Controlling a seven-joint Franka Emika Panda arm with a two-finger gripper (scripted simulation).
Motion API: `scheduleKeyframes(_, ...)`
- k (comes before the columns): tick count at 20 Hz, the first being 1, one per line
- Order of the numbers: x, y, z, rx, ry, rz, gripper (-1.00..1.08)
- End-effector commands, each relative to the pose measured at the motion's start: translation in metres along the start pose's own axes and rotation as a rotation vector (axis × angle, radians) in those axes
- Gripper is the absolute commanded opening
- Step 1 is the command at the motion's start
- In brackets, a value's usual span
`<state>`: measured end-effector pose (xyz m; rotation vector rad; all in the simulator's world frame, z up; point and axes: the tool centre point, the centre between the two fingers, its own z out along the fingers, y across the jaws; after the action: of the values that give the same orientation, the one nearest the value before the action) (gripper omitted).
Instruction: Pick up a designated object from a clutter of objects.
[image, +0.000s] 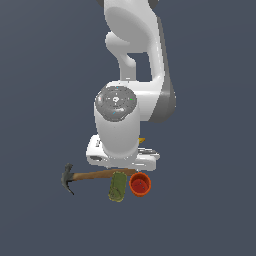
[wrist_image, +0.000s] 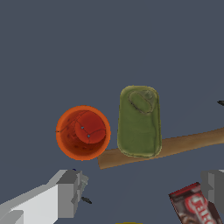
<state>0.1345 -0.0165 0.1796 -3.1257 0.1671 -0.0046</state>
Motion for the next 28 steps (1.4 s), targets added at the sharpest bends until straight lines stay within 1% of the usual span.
scheduleKeyframes(1,0.009,0.006,0.017,-0.003,0.000,0.018,1.00)
scheduleKeyframes(6,0.020,0.014,0.041,-0.008,-0.001,0.042,1.00)
scheduleKeyframes(11,0.025,0.018,0.055,-0.011,-0.002,0.055,1.00)
scheduleKeyframes(18,0.025,0.019,0.060,-0.011,-0.003,0.056,1.00)
scheduleKeyframes(28,0.024,0.020,0.105,-0.012,-0.002,0.057,1.00)
